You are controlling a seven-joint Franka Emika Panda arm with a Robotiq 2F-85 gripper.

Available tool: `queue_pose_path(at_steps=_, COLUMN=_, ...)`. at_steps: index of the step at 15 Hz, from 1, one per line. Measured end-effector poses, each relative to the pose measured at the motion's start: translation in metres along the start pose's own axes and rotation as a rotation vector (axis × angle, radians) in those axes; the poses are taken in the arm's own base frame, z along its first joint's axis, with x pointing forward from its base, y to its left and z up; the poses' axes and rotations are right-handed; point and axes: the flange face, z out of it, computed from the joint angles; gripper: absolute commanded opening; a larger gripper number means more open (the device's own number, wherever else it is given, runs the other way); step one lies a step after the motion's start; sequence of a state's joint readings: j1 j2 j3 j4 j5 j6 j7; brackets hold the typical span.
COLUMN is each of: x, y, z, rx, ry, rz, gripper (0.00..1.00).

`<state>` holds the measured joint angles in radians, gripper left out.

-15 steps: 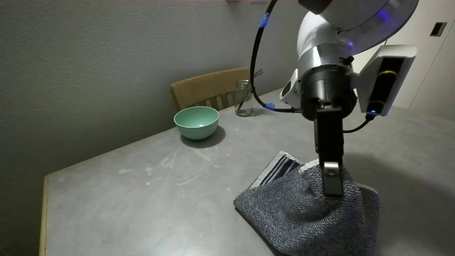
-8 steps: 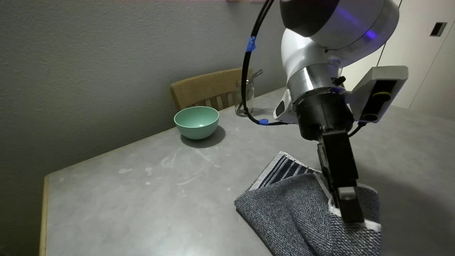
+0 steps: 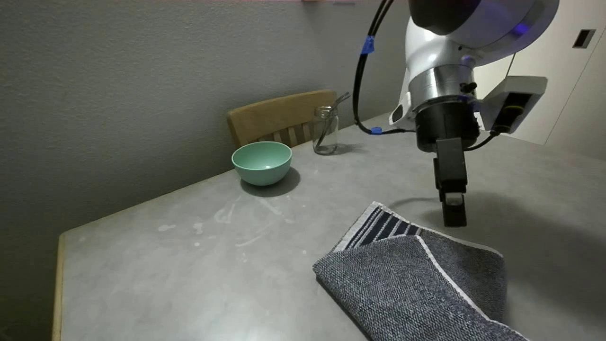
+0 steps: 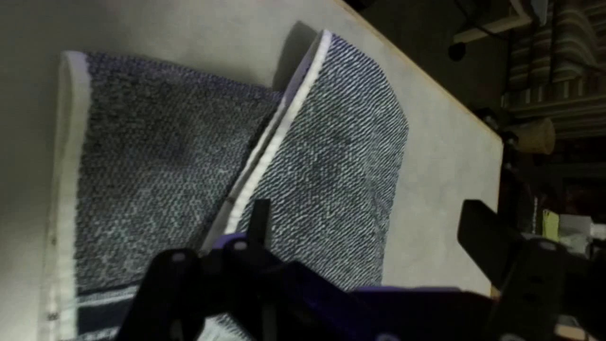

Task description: Unfold the grey towel on the table.

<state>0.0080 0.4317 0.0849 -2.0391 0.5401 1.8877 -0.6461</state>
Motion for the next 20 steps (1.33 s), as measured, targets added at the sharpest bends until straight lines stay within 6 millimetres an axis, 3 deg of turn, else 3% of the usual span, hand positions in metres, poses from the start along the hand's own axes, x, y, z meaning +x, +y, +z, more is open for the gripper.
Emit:
queue_pose_path(at_steps=7, x=-0.075, y=0.067, z=-0.053, rx=0.129, ry=0.338, rz=0.17, gripper=1.0)
queue_pose_path(at_steps=12, x=-0.124, y=0.102, z=-0.053, rx=0.284, ry=0.466, rz=0.167, gripper=1.0)
queue_pose_path(at_steps=15, x=-0.138, y=0.11, z=-0.044, rx=0.307, ry=0.451, rz=0.108, gripper=1.0)
queue_pose_path(at_steps=20, x=-0.137, y=0.111, z=-0.041, rx=0.31, ry=0.448, rz=0.104, gripper=1.0)
